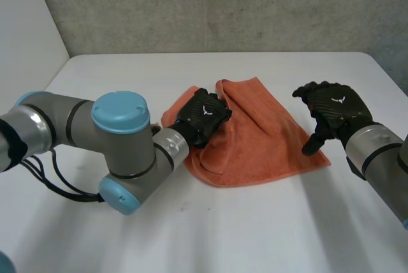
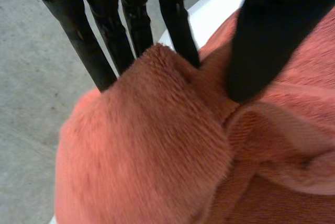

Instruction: Fold the laundry

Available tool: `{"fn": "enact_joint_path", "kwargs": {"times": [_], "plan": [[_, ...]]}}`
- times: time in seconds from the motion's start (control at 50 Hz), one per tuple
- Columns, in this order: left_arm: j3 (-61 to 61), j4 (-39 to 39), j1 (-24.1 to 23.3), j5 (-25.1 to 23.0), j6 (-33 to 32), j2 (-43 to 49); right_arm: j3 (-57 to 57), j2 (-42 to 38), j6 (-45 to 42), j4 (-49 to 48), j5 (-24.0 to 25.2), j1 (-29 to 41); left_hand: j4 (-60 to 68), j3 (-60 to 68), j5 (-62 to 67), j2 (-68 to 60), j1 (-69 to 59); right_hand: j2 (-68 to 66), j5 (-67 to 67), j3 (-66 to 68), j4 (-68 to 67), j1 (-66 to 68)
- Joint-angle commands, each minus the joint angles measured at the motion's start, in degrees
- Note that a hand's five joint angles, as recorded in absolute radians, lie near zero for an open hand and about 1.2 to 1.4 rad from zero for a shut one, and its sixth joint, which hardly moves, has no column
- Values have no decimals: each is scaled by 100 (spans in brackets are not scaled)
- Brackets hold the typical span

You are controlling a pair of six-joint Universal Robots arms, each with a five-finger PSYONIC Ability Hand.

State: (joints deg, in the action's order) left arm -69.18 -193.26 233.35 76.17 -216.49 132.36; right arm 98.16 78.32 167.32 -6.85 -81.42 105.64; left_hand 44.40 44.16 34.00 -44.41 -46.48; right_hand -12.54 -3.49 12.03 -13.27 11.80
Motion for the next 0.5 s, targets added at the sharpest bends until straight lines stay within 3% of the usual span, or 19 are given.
{"fn": "enact_joint_path", "kwargs": {"times": [0.02,0.16,0.34,0.5], "plan": [[-51,-598,96,565,46,-236,-86,-334,20,-97,74,-70,3560,3584,3600,-3559,-3352,254,349,-203,327,-180],[-894,-827,193,1146,107,-1578,-578,-572,152,-97,47,-61,3560,3584,3600,-3559,-3352,254,349,-203,327,-180],[-1862,-827,167,1120,151,-3109,-1352,-1029,926,-36,161,-17,3560,3584,3600,-3559,-3352,254,349,-203,327,-180],[-2468,-827,123,1102,160,-4173,-2905,-1915,1330,26,1846,-9,3560,3584,3600,-3559,-3352,254,349,-203,327,-180]]}}
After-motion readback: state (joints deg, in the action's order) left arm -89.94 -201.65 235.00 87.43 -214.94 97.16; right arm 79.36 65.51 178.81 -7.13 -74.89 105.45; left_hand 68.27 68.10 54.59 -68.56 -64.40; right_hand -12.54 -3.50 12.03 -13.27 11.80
